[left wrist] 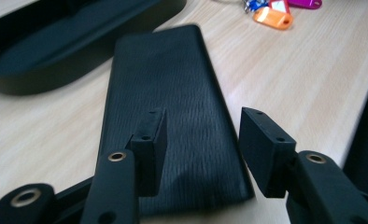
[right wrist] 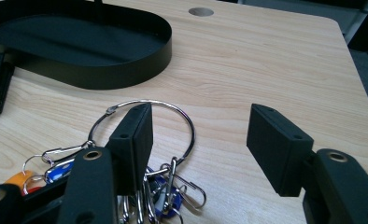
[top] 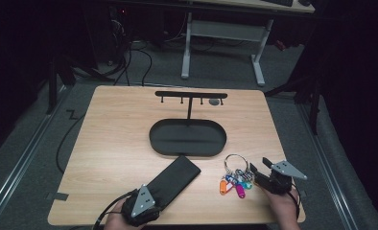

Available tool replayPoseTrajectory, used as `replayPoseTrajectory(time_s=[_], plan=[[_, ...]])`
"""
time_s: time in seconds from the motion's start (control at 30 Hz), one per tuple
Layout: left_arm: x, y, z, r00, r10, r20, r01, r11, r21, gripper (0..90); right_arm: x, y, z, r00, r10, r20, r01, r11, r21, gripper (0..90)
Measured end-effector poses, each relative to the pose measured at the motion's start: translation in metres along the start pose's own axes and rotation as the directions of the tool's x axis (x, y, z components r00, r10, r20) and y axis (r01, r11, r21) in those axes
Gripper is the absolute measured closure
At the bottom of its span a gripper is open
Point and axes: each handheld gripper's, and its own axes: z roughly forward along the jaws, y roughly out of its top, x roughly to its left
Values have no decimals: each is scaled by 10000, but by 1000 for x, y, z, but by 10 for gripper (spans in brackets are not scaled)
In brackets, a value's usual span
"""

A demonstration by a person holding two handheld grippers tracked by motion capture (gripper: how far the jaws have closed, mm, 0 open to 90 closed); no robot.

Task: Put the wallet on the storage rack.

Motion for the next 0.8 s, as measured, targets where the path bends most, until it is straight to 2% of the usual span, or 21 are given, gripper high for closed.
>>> replayPoseTrajectory(time_s=[0.1, 0.17, 0.23, 0.37, 0.47, 0.57, 0.67, 0.73, 0.8], plan=[[2, 20, 16, 9998, 106, 144, -108, 9999, 80, 508, -1, -1, -3, 9999, 70, 106, -70, 10000, 16, 411], [-4, 24, 23, 9993, 368, 121, -368, 9993, 16, 500, -2, -2, -6, 9998, 107, 182, -108, 9999, 2, 411], [-9, 22, 25, 9976, 697, 48, -698, 9974, 183, 494, -4, -4, -9, 9996, 164, 242, -163, 9999, -13, 412], [-14, 11, 23, 9962, 875, -6, -874, 9944, 594, 484, -7, -7, -12, 9992, 251, 311, -252, 9997, 34, 412], [-17, 5, 24, 9895, 1394, -380, -1345, 9846, 1116, 490, -7, -7, -11, 9990, 294, 335, -296, 9996, 45, 412], [-19, 4, 29, 9872, 1557, -354, -1502, 9807, 1249, 484, -5, -7, -11, 9993, 211, 320, -214, 9997, 71, 412], [-23, 3, 32, 9769, 2019, -693, -1918, 9728, 1301, 486, -5, -7, -12, 9994, 193, 297, -194, 9998, 45, 411], [-26, 1, 33, 9657, 2421, -935, -2285, 9640, 1357, 514, -6, -7, -12, 9993, 250, 290, -252, 9997, 48, 411], [-29, 0, 34, 9581, 2646, -1100, -2485, 9583, 1408, 523, -7, -7, -11, 9991, 312, 269, -314, 9995, 69, 412]])
